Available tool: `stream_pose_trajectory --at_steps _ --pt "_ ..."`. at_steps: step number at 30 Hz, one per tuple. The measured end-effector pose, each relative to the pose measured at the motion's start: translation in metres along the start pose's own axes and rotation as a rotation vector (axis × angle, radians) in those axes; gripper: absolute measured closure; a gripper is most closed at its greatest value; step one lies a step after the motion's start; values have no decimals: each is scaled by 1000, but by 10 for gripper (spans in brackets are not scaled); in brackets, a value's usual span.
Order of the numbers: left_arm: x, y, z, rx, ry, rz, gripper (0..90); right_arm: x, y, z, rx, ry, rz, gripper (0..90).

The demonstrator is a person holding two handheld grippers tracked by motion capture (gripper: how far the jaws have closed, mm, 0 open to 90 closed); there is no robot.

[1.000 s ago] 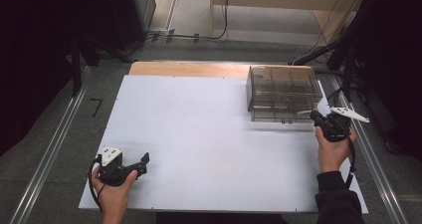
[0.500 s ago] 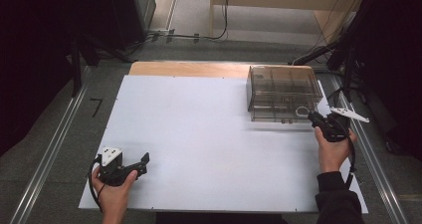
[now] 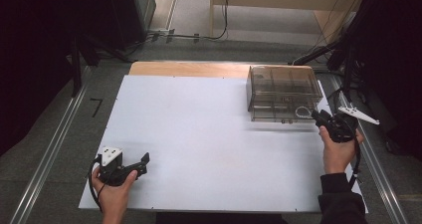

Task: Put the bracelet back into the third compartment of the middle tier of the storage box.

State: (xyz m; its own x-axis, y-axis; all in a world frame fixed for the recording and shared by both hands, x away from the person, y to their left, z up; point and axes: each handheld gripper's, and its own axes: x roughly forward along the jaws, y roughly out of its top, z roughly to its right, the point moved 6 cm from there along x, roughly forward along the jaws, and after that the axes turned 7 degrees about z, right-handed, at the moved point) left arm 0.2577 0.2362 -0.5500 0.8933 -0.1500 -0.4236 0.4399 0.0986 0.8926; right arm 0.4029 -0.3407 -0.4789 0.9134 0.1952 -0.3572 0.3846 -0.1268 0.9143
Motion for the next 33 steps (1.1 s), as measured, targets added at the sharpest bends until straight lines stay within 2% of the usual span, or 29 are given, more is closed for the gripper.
stream_pose_trajectory --at_steps 3,12,17,21,23,26,33 --pt "0 0 0 -1 0 1 33 -5 3 -1 0 6 7 553" --pt "0 0 0 1 -1 1 33 -21 3 -10 -18 48 -20 442" --pt "-1 1 0 2 -3 4 33 -30 2 -14 -30 59 5 393" --pt "-1 1 1 3 -3 4 33 -34 -6 -16 -36 78 -35 399" --pt "-1 1 1 4 -4 5 33 -35 -11 -15 -63 67 -49 397" --pt "0 1 1 2 -5 7 33 -37 -19 -14 -73 76 -88 391" --pt "0 1 2 5 -6 7 33 -39 -36 -10 -74 74 -149 265"
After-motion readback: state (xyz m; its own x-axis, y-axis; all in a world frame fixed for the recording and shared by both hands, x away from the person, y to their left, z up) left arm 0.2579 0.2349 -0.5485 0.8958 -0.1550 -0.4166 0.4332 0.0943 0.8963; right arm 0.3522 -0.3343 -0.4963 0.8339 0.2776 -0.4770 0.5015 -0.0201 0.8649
